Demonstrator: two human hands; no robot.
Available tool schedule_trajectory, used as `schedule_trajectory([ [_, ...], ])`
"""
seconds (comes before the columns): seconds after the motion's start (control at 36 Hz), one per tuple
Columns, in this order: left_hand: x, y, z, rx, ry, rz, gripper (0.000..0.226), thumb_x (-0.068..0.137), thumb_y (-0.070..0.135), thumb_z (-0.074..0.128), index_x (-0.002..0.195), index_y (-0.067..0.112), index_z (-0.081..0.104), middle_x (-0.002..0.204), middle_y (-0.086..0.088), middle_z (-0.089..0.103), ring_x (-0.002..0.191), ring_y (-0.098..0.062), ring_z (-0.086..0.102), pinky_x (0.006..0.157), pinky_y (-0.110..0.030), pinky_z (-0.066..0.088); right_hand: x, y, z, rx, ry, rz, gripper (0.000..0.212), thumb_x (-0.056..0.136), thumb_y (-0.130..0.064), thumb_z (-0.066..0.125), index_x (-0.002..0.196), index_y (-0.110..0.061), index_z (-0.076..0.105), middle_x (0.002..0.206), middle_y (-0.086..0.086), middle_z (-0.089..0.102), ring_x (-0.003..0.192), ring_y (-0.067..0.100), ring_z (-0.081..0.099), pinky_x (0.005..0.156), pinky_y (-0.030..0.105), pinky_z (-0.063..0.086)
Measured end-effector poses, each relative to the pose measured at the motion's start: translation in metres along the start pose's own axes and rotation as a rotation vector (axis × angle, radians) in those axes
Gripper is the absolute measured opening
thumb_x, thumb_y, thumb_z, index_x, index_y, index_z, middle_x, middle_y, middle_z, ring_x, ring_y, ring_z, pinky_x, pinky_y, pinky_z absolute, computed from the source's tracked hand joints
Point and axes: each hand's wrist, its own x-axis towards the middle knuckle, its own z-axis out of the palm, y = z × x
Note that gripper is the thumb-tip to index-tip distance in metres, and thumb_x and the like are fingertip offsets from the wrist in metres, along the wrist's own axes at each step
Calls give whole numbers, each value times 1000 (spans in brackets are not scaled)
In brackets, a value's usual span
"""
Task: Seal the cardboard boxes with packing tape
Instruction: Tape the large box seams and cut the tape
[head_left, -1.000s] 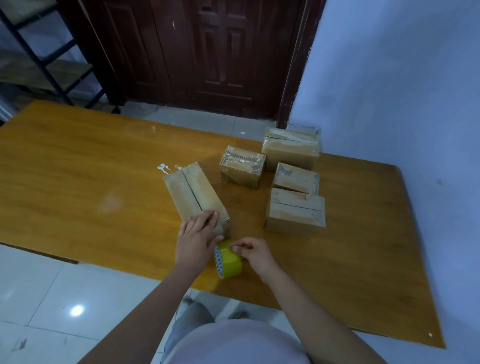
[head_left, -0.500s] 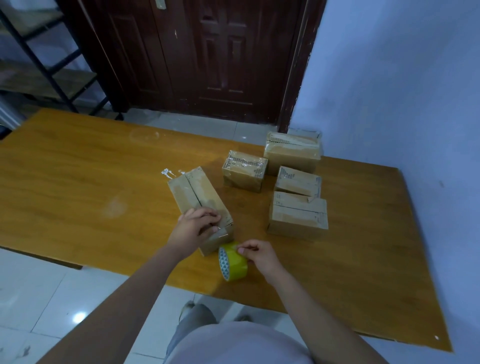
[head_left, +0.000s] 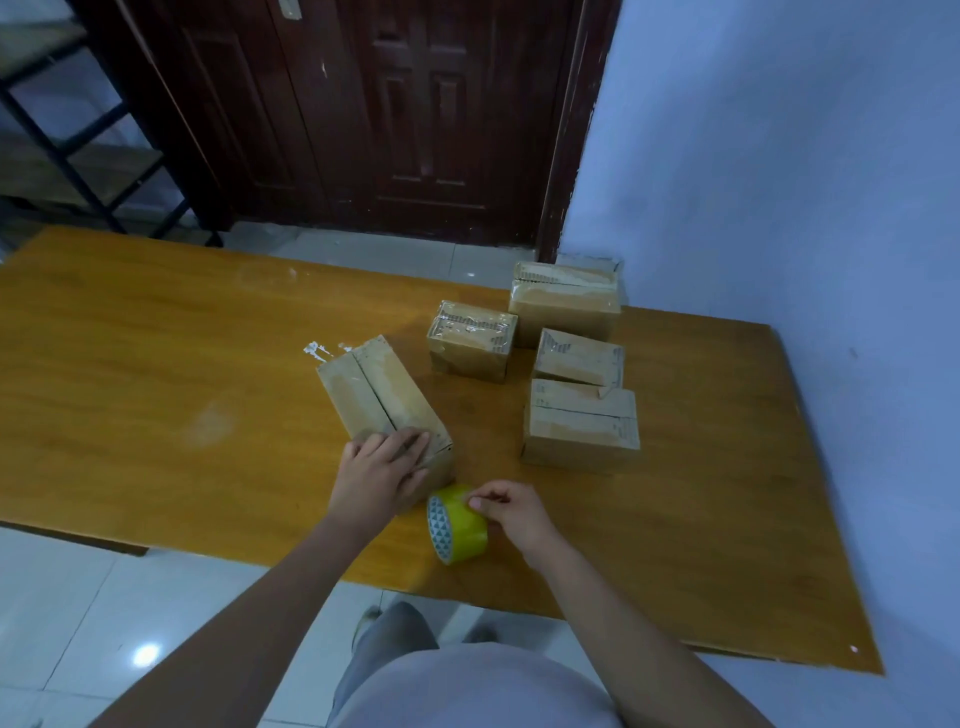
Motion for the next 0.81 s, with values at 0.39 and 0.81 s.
schedule_trajectory([
  [0.39, 45, 64, -27, 43, -339, -425, 48, 93, 48, 48, 125, 13, 42, 126, -5, 47, 121, -24, 46, 91, -36, 44, 4, -10, -18, -129, 126, -16, 18, 84, -5, 67, 72, -19, 66, 77, 0, 62, 80, 18, 58, 68, 26, 45],
  [0.81, 59, 45, -28, -511, -113, -268, 50, 90, 67, 30, 86, 21, 49, 81, 10, 43, 84, -13, 47, 58, -23, 31, -36, -87, -31, -175, 231, -132, 10, 87, -17, 65, 78, -19, 69, 80, -5, 65, 82, 11, 59, 75, 26, 44],
])
